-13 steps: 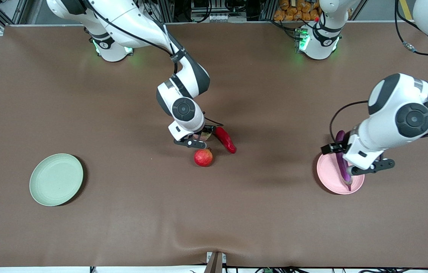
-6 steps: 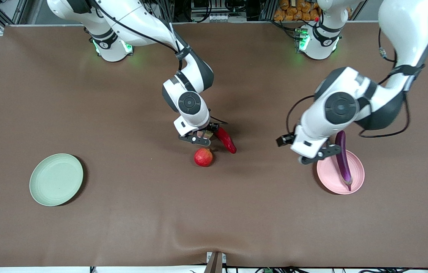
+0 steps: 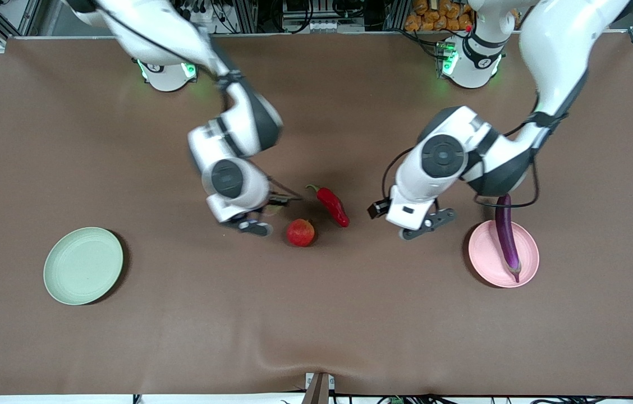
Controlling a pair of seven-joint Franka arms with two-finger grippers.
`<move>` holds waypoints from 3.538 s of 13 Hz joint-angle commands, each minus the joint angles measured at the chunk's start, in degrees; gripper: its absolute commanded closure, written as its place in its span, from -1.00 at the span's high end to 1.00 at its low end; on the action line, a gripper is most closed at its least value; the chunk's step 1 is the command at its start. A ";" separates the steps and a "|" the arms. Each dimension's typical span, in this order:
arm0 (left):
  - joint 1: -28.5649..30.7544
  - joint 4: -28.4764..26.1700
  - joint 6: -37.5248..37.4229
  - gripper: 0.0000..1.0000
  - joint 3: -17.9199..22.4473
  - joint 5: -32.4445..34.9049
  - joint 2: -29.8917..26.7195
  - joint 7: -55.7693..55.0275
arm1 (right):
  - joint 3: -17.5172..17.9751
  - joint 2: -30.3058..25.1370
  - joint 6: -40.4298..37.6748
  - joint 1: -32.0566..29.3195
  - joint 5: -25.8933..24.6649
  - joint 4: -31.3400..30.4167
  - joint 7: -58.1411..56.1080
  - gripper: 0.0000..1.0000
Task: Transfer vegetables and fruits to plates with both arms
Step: 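Grasp the peach with the right gripper while the left gripper releases eggplant, then place the peach on the green plate while the left gripper grasps pepper, then lay the pepper on the pink plate while the right gripper grasps apple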
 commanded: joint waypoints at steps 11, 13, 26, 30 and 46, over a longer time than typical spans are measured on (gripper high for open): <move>-29.84 6.53 12.57 1.00 21.28 0.70 10.43 -26.21 | 0.96 1.34 0.55 -40.46 -12.20 -0.94 -49.56 -1.00; -30.54 6.35 12.75 0.94 21.29 0.70 11.84 -27.35 | 0.96 5.12 8.62 -41.79 -12.21 -0.94 -52.83 -1.00; -25.73 6.70 9.87 -1.00 21.81 2.10 8.43 -20.35 | 1.40 7.07 -6.25 -36.80 -11.50 10.64 -49.25 1.00; -19.14 6.26 3.02 -1.00 21.37 1.40 3.16 -7.98 | 2.27 6.63 -16.90 -28.11 -10.98 16.20 -28.90 1.00; 8.55 -0.24 4.66 -1.00 21.46 -0.01 3.05 31.51 | 3.77 17.88 20.71 2.33 1.00 15.76 29.61 1.00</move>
